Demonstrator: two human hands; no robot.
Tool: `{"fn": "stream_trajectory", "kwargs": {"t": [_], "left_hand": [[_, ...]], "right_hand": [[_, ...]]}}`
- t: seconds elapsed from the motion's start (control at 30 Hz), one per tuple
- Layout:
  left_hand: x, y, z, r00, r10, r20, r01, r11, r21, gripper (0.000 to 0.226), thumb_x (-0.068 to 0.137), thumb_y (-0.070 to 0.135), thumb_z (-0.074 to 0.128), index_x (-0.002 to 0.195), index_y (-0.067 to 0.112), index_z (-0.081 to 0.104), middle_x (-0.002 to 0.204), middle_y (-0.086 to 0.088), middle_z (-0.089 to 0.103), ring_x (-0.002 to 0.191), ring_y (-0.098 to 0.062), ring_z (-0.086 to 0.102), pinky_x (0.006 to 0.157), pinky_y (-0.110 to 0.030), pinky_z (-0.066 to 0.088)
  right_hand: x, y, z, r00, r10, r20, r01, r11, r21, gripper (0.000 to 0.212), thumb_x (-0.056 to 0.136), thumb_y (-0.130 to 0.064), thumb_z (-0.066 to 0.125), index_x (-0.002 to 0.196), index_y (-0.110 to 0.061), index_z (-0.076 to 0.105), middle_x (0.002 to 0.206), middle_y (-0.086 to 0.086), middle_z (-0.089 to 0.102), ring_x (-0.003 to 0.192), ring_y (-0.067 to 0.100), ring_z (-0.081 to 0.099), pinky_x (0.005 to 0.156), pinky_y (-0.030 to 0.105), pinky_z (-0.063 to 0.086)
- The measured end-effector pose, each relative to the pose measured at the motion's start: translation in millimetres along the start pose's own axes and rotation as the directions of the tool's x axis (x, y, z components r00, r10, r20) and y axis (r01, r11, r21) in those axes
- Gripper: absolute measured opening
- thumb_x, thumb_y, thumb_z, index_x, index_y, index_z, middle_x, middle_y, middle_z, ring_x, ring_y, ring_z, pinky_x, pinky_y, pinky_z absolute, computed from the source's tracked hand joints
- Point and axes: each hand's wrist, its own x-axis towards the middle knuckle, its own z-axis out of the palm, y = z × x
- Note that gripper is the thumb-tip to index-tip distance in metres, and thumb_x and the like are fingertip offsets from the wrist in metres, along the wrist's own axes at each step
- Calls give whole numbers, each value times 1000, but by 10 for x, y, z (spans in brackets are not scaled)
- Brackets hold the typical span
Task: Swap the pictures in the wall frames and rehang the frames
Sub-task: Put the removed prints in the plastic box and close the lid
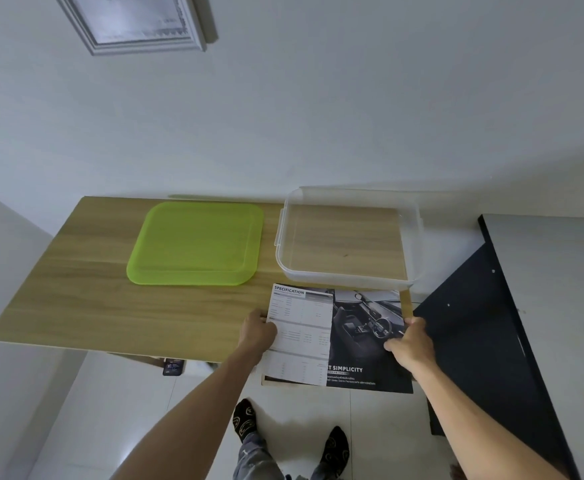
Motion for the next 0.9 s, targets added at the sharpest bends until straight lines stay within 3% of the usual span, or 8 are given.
{"fn": "stream_trajectory", "kwargs": {"t": [0.1,0.23,0.43,0.6,0.77,0.9], "left_hand": [[-73,-59,-102,997,-18,79,29,991,-132,30,81,-11,54,101,10,63,95,-12,70,79,-24,69,62,-33,57],[-153,-179,-243,988,-48,144,83,966,-246,28,83,-12,61,100,10,64,94,-15,75,79,-30,72,64,-37,57],[-291,-194,-415,972,15,236,69,936,-345,31,82,-13,63,106,7,63,101,-16,75,83,-28,72,64,-36,58],[-383,-27,-531,965,86,247,18,921,-389,36,83,-12,65,113,9,62,105,-15,74,91,-28,72,72,-36,57],[-397,353,-577,963,168,210,-60,895,-441,39,83,-12,65,115,11,61,105,-13,74,90,-27,72,70,-35,58],[-303,795,-562,962,226,154,-134,881,-453,39,83,-11,66,116,7,60,107,-16,72,91,-29,70,67,-35,58]], "right_hand": [[9,80,-47,999,-31,26,30,999,26,52,85,-4,71,128,-13,44,109,4,60,91,24,59,78,38,52],[34,222,-146,991,-60,116,37,981,188,45,82,-1,76,117,-21,56,114,2,67,99,20,64,93,43,53],[-101,265,-374,953,-139,271,38,937,348,47,84,2,74,120,-22,56,102,9,70,83,25,72,60,31,57],[-125,201,-592,911,-245,332,132,935,329,48,85,-8,75,121,-29,52,105,10,71,81,25,76,67,38,62],[-98,-82,-912,892,-337,300,213,900,379,45,87,-7,73,123,-25,52,98,11,75,82,30,75,71,44,62],[96,-355,-1140,903,-383,194,301,887,351,47,86,-14,76,123,-32,55,94,11,74,84,32,74,80,54,60]]}}
